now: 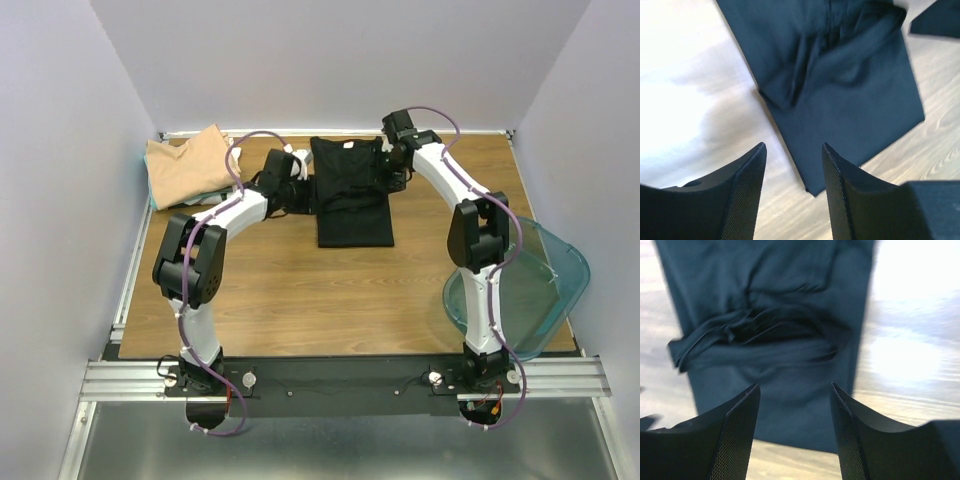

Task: Fold and stack the t-shirts
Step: Fold the tshirt

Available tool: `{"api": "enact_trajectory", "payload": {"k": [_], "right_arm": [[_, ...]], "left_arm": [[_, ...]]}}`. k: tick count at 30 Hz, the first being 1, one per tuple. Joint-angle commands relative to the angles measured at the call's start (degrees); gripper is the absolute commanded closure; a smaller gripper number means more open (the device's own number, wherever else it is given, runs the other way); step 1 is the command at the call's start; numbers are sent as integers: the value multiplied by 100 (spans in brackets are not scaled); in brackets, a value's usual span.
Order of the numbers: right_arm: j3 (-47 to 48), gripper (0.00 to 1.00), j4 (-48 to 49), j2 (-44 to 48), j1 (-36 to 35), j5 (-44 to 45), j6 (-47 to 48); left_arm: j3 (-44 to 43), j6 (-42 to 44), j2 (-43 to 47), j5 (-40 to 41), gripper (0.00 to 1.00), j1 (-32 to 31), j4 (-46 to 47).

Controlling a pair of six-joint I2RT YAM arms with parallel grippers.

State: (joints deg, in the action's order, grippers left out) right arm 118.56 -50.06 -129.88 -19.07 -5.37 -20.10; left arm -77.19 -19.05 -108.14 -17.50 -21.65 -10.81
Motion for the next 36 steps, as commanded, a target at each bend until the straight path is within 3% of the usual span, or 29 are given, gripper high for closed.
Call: {"api": "enact_trajectory", "payload": {"k": [1,10,23,30,36], "right_arm": [[-228,36,163,192,-132,-711,-64],[-589,37,295,69,-466,-826,-152],[-246,38,383,-555,-528,-817,-223],[333,38,401,-1082,-536,-554,-319],[1370,38,401,-1583,-493,-70,-556]], "left_arm": [[397,-169,82,-202,45,-172,246],[863,-433,205,-342,45,-586,702],[1127,-460,-322,-184,45,-850,624],[1267,-328,-366,-149,45,-867,536],[1417,-205,-375,-114,45,-920,466]]}}
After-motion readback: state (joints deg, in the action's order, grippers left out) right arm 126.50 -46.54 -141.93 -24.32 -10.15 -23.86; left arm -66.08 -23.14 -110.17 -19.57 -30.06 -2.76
